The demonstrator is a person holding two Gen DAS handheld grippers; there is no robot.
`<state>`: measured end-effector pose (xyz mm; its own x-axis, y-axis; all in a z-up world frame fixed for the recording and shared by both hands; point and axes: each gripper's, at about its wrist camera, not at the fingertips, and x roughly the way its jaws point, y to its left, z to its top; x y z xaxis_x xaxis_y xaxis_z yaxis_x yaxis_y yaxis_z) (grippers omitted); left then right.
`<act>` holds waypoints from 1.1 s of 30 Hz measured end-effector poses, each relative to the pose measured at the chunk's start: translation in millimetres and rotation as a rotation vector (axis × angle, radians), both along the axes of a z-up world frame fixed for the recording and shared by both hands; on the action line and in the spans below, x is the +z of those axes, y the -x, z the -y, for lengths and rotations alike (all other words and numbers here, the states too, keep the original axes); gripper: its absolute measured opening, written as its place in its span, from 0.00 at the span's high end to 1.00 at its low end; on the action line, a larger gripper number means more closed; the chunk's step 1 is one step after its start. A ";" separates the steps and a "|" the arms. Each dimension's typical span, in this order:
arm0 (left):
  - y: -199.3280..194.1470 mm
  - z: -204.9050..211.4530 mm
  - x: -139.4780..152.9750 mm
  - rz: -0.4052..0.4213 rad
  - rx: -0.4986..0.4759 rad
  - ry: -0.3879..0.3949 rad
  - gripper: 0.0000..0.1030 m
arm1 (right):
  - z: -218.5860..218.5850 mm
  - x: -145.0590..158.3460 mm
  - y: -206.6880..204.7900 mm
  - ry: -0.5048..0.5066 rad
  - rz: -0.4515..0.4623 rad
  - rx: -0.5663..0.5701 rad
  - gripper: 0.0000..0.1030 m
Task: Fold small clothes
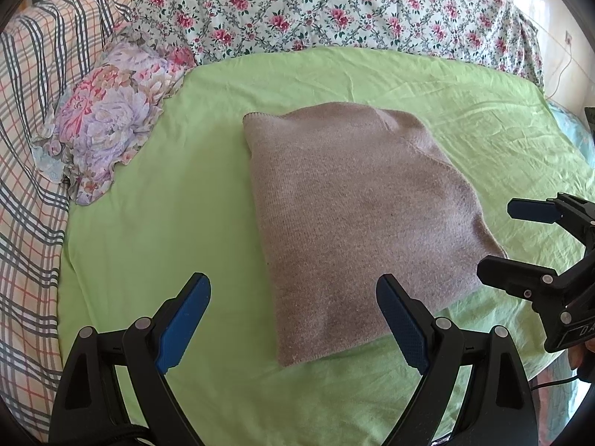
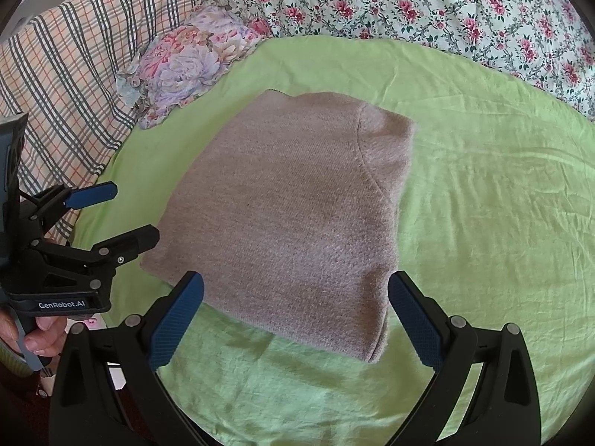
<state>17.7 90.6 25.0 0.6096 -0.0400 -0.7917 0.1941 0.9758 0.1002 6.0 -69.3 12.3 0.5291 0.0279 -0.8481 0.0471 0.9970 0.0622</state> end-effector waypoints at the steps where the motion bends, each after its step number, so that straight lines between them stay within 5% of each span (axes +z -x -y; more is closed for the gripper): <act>1: 0.1 -0.6 -0.3 0.000 0.001 -0.001 0.11 | 2.8 -0.1 -1.0 0.000 -0.001 0.006 0.04; 33: -1.0 -2.3 2.1 0.006 -0.001 -0.001 0.11 | 3.9 1.4 -3.9 -0.003 0.003 0.019 0.03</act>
<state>18.7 92.9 27.2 0.6145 -0.0393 -0.7879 0.1942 0.9756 0.1028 9.9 -73.2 13.7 0.5308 0.0410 -0.8465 0.0276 0.9975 0.0657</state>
